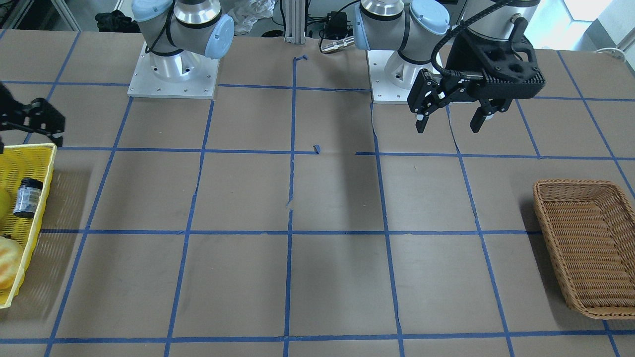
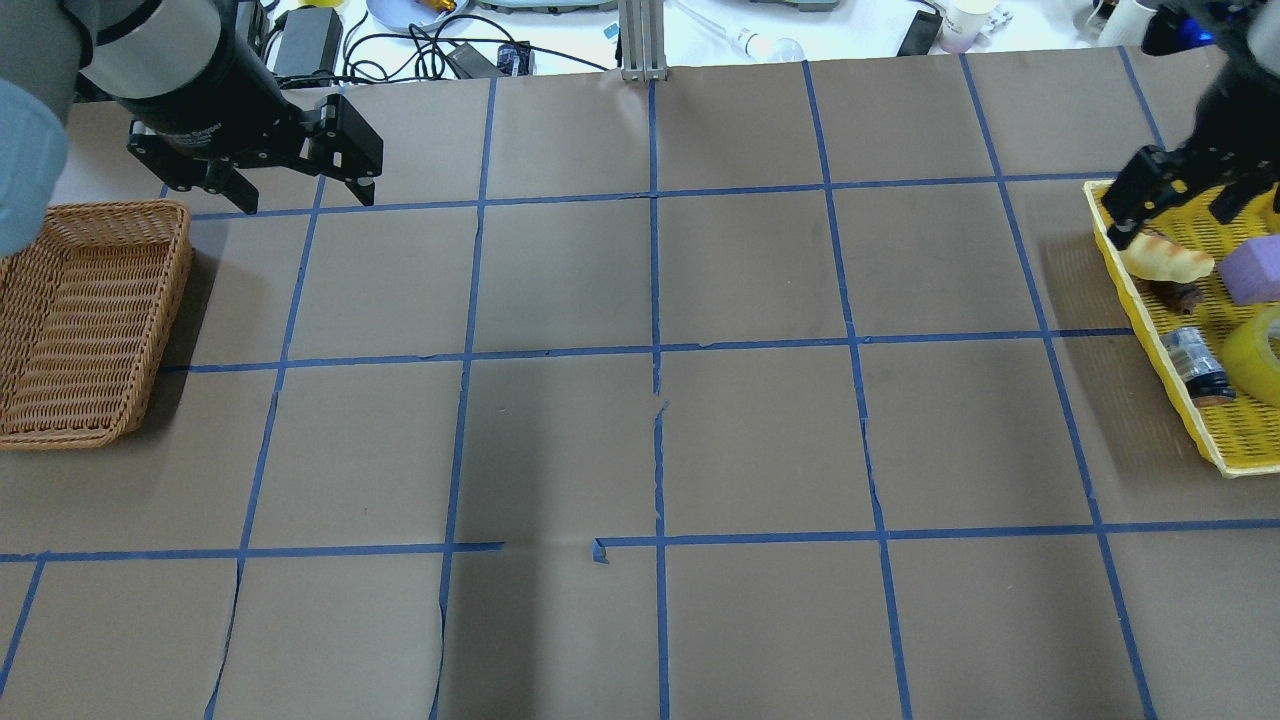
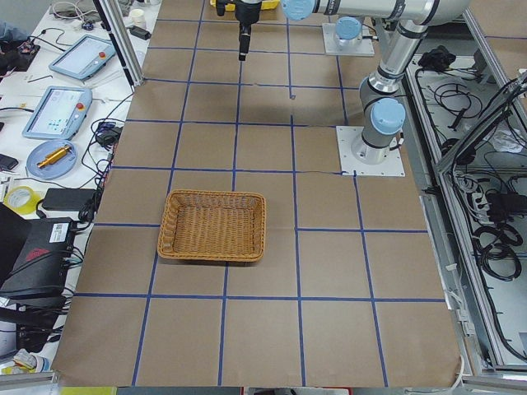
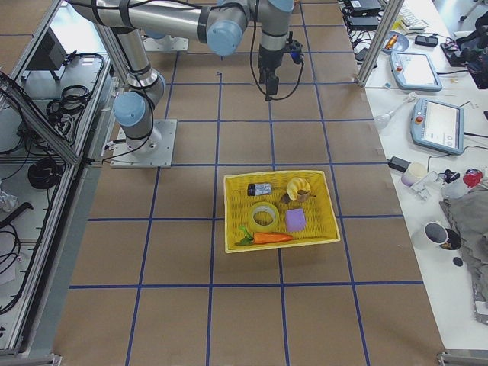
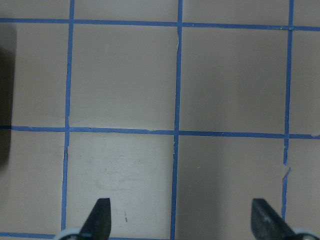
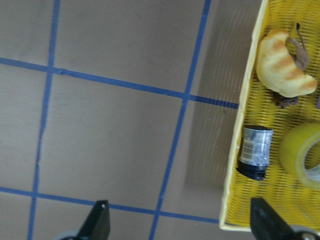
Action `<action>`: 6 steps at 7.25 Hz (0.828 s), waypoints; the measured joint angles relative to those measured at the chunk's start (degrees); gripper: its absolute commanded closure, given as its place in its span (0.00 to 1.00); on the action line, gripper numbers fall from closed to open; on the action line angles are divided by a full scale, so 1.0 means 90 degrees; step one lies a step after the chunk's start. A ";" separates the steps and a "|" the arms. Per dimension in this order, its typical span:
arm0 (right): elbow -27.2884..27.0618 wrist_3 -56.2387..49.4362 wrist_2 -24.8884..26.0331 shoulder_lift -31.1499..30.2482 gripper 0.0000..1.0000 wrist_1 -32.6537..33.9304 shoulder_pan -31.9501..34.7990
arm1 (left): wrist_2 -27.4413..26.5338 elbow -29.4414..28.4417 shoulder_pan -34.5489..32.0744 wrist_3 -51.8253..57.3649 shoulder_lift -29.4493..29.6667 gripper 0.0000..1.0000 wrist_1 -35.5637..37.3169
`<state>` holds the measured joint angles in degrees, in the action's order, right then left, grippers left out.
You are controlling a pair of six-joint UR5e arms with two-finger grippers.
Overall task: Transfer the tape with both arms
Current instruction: 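Move the right gripper over the yellow basket above the yellow tape roll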
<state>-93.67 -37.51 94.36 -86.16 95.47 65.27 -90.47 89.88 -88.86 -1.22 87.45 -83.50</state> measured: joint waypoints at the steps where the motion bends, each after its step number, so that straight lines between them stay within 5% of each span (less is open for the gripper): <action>1: -0.0229 -0.0973 -0.0028 0.0310 0.00 0.0483 -0.0705 | 0.0005 0.0000 0.0000 -0.0001 0.0000 0.00 0.0000; 4: -0.0790 -0.2720 -0.0017 0.1326 0.00 0.2681 -0.1937 | 0.0008 0.0009 0.0003 0.0019 0.0000 0.00 0.0000; 6: -0.0886 -0.3097 -0.0020 0.1900 0.00 0.3073 -0.2335 | -0.0010 0.0012 0.0005 0.0037 0.0000 0.00 0.0000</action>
<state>-101.65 -65.38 94.19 -69.06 123.12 44.25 -90.56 89.99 -88.81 -0.88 87.45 -83.50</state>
